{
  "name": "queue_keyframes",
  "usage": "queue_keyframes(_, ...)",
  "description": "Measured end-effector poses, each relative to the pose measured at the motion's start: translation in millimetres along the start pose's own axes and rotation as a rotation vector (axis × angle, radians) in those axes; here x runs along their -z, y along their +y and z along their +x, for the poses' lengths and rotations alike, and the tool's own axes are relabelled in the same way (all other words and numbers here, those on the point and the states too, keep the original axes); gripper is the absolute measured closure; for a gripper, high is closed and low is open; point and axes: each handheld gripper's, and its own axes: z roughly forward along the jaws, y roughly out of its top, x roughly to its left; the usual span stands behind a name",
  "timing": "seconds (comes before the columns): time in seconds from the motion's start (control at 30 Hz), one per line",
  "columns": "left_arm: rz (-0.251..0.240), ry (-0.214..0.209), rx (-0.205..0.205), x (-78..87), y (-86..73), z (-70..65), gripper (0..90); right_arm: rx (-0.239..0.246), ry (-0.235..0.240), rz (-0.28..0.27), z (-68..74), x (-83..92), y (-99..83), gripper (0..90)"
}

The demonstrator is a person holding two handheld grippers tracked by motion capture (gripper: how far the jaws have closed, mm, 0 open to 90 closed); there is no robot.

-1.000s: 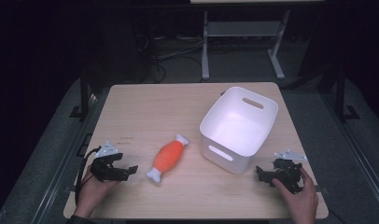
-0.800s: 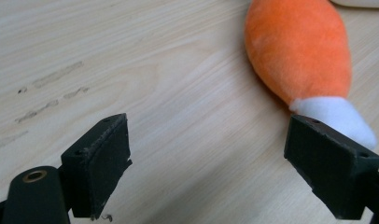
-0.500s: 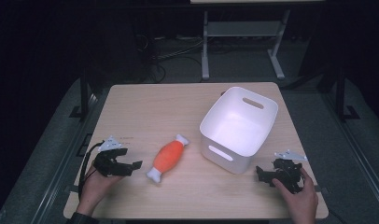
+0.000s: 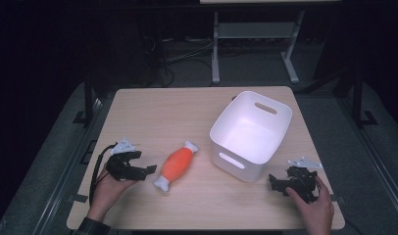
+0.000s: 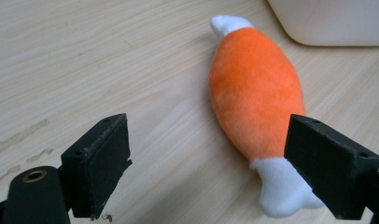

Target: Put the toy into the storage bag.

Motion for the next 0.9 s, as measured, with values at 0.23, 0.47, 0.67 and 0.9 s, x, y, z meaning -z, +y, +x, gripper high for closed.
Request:
queue_keyframes(0.23,-0.007,-0.009,-0.002,-5.5,9.5,-5.9,13.5,0.000,0.000,0.000,0.0,0.0,0.0,0.0)
queue_keyframes(0.47,-0.009,-0.022,-0.006,-11.7,16.0,-10.5,13.4,0.000,0.000,0.000,0.0,0.0,0.0,0.0)
queue_keyframes(0.67,-0.003,-0.025,-0.021,-17.1,22.6,-15.2,13.4,0.000,0.000,-0.001,0.0,0.0,0.0,0.0)
queue_keyframes(0.9,-0.004,-0.029,-0.020,-23.9,28.6,-19.4,13.3,0.000,0.000,0.000,0.0,0.0,0.0,0.0)
